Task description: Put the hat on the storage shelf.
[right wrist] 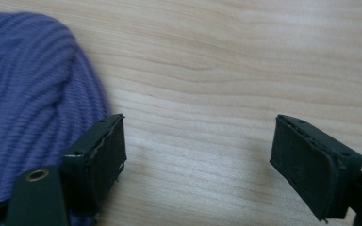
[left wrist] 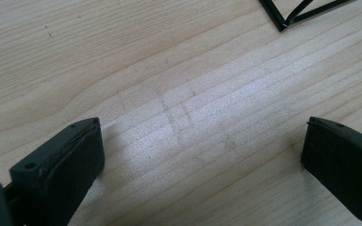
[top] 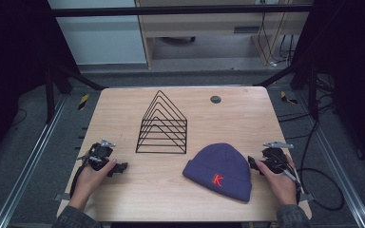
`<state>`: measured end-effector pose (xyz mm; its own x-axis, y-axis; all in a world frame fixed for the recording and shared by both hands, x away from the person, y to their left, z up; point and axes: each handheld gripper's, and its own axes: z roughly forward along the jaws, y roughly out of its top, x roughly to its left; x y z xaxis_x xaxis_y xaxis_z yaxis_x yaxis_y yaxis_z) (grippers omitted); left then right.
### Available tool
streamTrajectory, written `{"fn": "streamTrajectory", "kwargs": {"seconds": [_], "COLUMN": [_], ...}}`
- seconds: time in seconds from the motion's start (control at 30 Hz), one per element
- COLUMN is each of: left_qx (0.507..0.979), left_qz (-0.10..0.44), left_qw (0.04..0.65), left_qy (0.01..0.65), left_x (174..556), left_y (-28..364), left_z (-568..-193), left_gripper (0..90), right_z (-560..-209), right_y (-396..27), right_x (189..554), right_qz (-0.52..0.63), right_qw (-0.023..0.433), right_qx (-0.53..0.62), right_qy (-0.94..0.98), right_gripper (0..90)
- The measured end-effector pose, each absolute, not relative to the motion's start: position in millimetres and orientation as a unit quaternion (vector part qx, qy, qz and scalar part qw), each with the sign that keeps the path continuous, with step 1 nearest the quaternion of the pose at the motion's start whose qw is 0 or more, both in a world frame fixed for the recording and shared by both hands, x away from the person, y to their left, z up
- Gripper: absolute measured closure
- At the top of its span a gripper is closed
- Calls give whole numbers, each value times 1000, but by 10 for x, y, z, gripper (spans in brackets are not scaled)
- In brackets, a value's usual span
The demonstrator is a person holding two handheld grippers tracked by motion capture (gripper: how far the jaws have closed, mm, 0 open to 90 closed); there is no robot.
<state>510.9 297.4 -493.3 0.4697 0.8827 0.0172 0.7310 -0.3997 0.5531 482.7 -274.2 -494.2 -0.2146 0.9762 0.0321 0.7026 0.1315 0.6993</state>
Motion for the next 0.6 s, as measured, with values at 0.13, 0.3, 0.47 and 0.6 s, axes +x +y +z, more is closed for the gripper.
{"fn": "streamTrajectory", "kwargs": {"seconds": [0.13, 0.3, 0.47, 0.6], "left_qx": [822, 824, 824, 824], "left_qz": [156, 154, 154, 154], "left_qw": [244, 244, 243, 243], "left_qy": [491, 487, 488, 488], "left_x": [5108, 5113, 5112, 5110], "left_y": [2974, 2978, 2974, 2975], "left_z": [-4933, -4932, -4932, -4933], "left_gripper": [0, 0, 0, 0], "right_z": [-4797, -4590, -4424, -4377], "right_y": [-2666, -2571, -2328, -2175], "right_x": [4845, 4919, 5071, 5221], "right_qz": [296, 297, 299, 288], "right_qw": [219, 209, 164, 138], "right_qx": [568, 542, 513, 498], "right_qy": [736, 758, 788, 806], "right_gripper": [218, 232, 236, 208]}}
